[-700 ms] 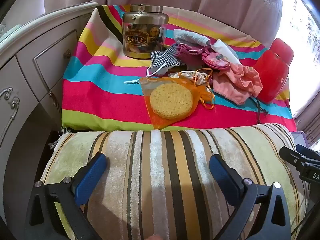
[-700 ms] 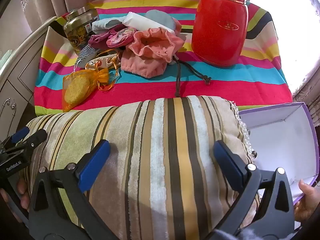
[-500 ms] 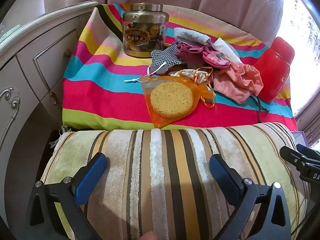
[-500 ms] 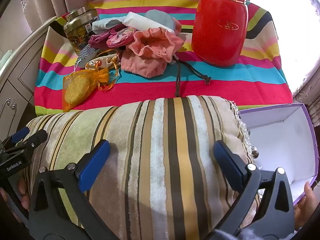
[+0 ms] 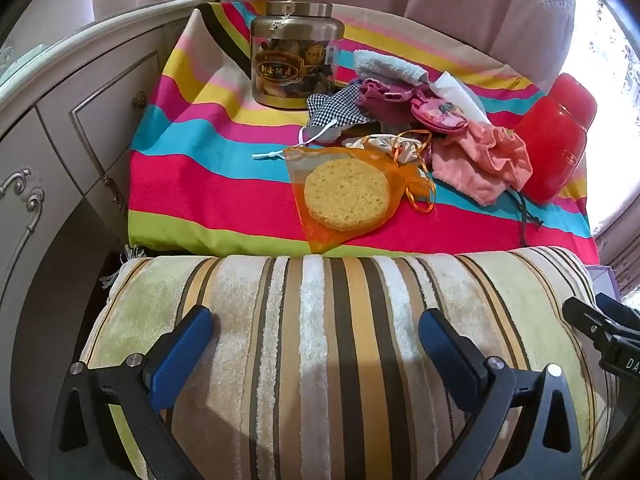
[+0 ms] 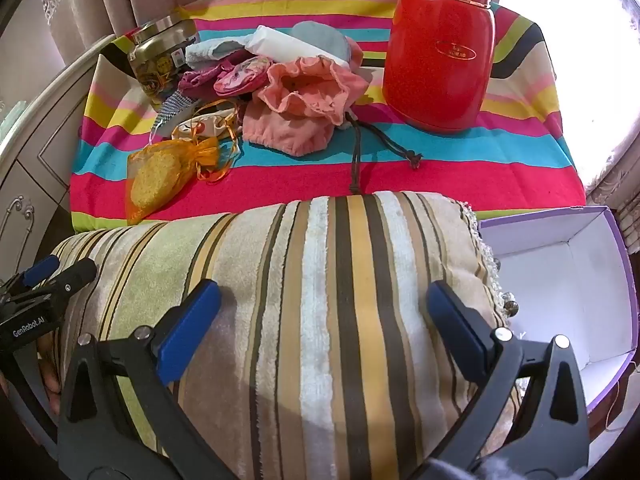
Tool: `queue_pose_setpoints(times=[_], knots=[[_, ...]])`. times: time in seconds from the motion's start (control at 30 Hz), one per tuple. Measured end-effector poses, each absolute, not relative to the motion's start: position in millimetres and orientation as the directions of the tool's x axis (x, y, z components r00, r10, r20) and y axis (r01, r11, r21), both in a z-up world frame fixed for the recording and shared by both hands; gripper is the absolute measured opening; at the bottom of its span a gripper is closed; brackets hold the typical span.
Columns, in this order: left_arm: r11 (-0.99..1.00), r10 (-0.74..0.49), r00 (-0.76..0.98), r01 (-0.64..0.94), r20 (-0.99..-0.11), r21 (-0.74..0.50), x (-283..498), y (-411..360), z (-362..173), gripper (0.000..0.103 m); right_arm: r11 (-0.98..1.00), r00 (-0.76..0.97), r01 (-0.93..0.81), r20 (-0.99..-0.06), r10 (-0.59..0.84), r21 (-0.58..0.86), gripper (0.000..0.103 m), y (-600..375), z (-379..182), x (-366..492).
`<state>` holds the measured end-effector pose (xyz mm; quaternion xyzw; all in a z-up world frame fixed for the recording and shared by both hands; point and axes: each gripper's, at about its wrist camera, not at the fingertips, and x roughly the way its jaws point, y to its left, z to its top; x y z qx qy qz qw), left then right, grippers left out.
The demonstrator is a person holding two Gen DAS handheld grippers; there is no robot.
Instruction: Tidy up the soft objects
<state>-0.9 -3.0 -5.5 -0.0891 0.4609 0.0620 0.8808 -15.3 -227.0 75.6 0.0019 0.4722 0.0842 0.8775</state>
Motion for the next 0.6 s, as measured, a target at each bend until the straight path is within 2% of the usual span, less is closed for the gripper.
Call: queue_pose_setpoints(times=[0.6], knots=[[0.979, 0.060, 0.584, -0.193, -0.810, -0.067, 0.9, -4.9, -2.5, 0.103, 0.986, 0.558, -0.143, -0.817, 0.147, 0.080, 0.103, -228.8, 74.4, -18.8]])
